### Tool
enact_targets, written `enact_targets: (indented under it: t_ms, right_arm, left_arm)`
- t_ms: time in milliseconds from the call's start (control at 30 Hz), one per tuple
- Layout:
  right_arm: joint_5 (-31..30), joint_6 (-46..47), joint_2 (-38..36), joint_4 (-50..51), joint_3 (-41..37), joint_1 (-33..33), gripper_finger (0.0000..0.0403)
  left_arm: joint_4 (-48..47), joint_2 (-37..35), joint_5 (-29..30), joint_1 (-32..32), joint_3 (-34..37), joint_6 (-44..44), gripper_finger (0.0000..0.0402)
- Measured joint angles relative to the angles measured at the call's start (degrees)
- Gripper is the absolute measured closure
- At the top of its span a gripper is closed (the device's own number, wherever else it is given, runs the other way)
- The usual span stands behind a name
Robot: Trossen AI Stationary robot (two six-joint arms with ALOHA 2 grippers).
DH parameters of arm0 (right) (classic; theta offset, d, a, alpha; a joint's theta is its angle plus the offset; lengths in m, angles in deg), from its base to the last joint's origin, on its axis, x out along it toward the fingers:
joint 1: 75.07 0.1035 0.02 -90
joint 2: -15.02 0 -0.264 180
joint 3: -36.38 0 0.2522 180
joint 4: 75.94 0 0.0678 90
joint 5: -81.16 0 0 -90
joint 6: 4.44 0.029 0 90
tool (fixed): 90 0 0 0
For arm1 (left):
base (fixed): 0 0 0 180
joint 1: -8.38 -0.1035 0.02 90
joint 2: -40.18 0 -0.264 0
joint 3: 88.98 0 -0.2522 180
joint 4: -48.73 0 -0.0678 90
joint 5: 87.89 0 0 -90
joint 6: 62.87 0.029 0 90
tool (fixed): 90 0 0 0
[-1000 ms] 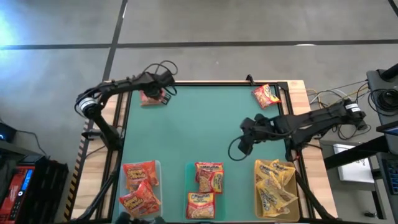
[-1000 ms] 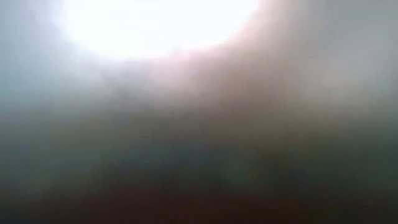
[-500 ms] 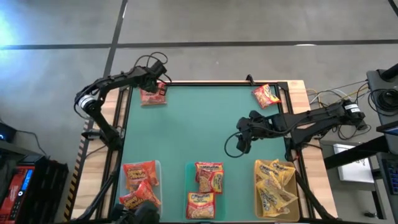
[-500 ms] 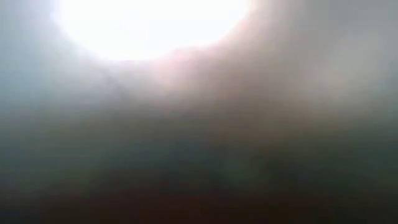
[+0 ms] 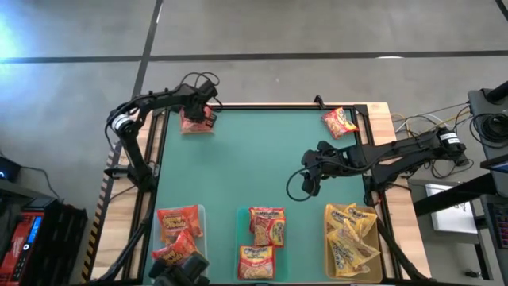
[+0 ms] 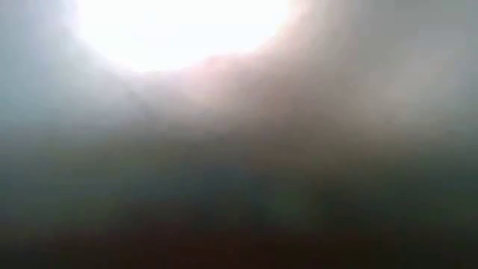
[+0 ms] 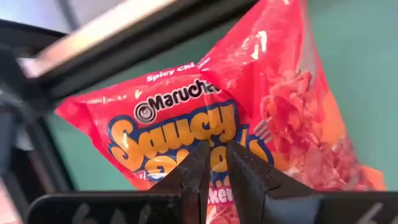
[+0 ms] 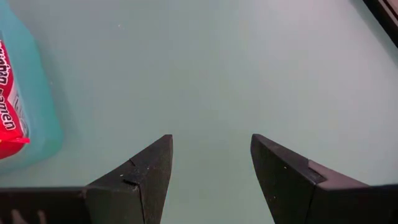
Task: Sort Maruchan noodles
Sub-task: Put the orange noodle pack into the transparent bin
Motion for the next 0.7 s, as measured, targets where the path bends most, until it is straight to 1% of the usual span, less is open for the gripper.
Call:
enact_targets:
  t_ms: [100, 200, 333, 500, 700]
  right_arm:
    - [0.0, -0.2, 0.0, 0.0, 0.0, 0.0, 0.0197]
    - [0.0, -1.7, 0.0, 0.0, 0.0, 0.0, 0.0197]
    - [0.0, -2.4, 0.0, -0.1, 0.0, 0.0, 0.0197]
    - [0.0, -2.5, 0.0, -0.1, 0.0, 0.0, 0.0197]
    - [0.0, -2.4, 0.0, -0.1, 0.0, 0.0, 0.0197]
  left_arm:
    - [-1.8, 0.0, -5.2, 0.9, -1.2, 1.9, 0.0363]
    - [-3.2, 0.0, -8.9, 2.4, -1.5, 2.4, 0.0363]
    - [-3.7, 0.0, -10.4, 6.4, -1.0, 2.7, 0.0363]
    - [-4.0, 0.0, -11.0, 13.2, -0.9, 2.8, 0.0363]
    - [-3.0, 0.0, -15.2, 20.9, -0.9, 2.8, 0.0363]
